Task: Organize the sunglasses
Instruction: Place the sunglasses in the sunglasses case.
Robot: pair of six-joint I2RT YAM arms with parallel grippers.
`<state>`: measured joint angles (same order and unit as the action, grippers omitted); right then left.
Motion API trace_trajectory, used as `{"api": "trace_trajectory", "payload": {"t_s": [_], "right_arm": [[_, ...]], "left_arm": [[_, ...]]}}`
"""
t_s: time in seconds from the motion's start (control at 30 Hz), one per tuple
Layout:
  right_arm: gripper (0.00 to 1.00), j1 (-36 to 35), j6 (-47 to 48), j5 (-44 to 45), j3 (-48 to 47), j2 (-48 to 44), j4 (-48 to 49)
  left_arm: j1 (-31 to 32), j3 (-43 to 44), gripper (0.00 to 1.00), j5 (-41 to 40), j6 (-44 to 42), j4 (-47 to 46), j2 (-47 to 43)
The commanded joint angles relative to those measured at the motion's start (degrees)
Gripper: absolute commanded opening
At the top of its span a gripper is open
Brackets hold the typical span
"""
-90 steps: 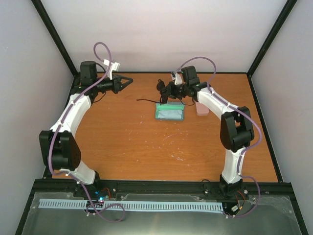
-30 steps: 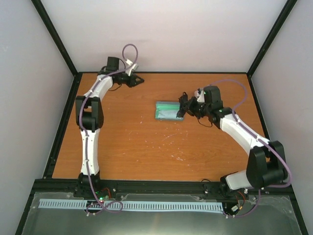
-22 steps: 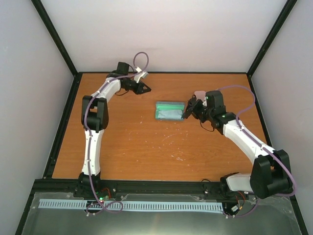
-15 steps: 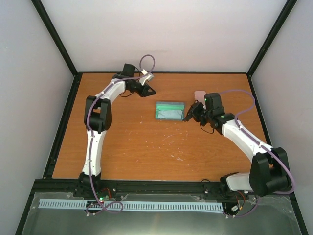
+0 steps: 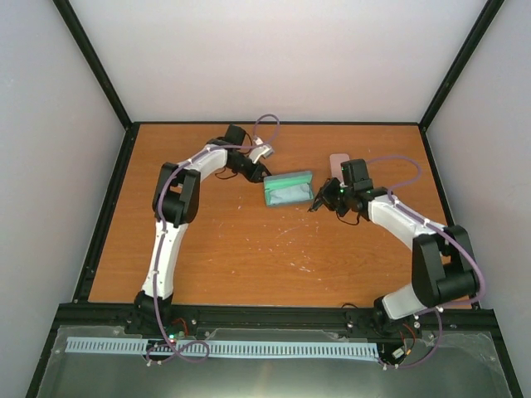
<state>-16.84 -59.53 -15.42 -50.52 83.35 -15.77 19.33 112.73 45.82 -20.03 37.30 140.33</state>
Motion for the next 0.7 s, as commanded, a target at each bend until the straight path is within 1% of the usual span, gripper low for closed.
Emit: {"api": "trace_trajectory", "payload": {"t_s": [0.0,0.37,0.47,0.67], "right_arm": [[0.03,0.33,3.45,-3.58,-2.98,4.28,2.89],[0.03,0.34,10.79,-10.22,-8.42,13.78,7.49],[0.03,0.38,12.50,-11.26,-9.50,16.18,7.49],[0.03,0.35,15.76,-14.41,-11.40,21.17,7.86]], "left_arm": [[1.33,-2.84,0.18,0.16,0.32,-0.36,-1.80],[5.72,-12.29,0.17,0.72,5.86,-6.42,-7.70],[6.83,-13.32,0.17,-0.06,5.17,-6.48,-8.45],[6.94,-13.61,0.17,-1.25,4.49,-6.21,-8.89]]}}
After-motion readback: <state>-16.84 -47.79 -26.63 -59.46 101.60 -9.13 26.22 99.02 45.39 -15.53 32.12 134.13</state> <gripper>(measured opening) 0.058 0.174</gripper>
